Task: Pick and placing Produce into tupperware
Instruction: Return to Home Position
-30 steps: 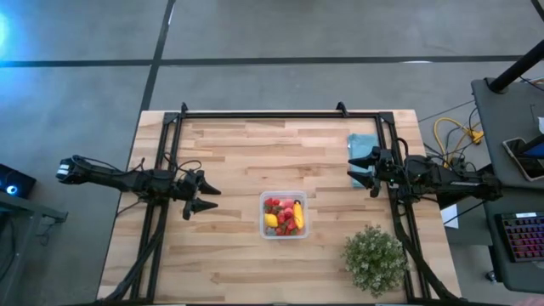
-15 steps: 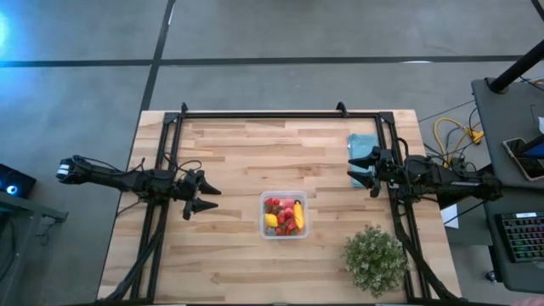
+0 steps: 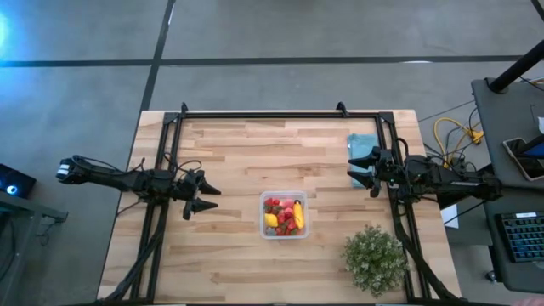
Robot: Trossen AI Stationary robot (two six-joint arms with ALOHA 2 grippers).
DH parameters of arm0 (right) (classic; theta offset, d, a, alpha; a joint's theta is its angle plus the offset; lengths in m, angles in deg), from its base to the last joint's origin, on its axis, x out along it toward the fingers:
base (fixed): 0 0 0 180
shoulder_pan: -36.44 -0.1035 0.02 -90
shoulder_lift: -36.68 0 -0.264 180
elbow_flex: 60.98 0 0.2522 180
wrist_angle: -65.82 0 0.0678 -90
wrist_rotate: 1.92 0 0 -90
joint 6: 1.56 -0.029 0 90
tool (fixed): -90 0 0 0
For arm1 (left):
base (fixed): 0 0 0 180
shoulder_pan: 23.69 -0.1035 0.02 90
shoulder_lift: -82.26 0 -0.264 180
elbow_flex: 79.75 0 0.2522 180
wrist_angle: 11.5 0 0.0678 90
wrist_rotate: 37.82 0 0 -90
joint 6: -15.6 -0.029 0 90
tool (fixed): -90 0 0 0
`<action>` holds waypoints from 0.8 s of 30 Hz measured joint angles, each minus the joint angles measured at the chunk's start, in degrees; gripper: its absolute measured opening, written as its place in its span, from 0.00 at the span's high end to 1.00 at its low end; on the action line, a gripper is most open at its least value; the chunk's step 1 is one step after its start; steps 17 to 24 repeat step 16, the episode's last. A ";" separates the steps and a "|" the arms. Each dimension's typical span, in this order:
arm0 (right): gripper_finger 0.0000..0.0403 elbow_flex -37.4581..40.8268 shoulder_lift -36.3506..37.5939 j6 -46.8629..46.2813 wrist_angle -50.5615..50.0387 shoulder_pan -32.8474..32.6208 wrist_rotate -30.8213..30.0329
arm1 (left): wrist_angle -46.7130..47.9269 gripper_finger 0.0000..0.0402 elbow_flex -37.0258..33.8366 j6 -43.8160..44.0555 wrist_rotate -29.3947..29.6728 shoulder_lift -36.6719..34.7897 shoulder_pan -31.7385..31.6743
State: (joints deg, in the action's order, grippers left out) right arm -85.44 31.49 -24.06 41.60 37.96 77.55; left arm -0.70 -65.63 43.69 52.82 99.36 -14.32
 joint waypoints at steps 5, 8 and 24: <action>0.38 0.00 0.00 0.00 -0.02 0.00 0.00 | 0.01 0.38 0.00 0.00 0.00 0.07 -0.01; 0.38 0.00 0.00 0.00 0.00 0.00 0.00 | 0.00 0.38 0.00 0.00 0.00 0.07 0.00; 0.37 0.00 0.00 0.00 -0.01 0.00 0.00 | 0.00 0.38 0.00 0.00 0.00 0.05 -0.01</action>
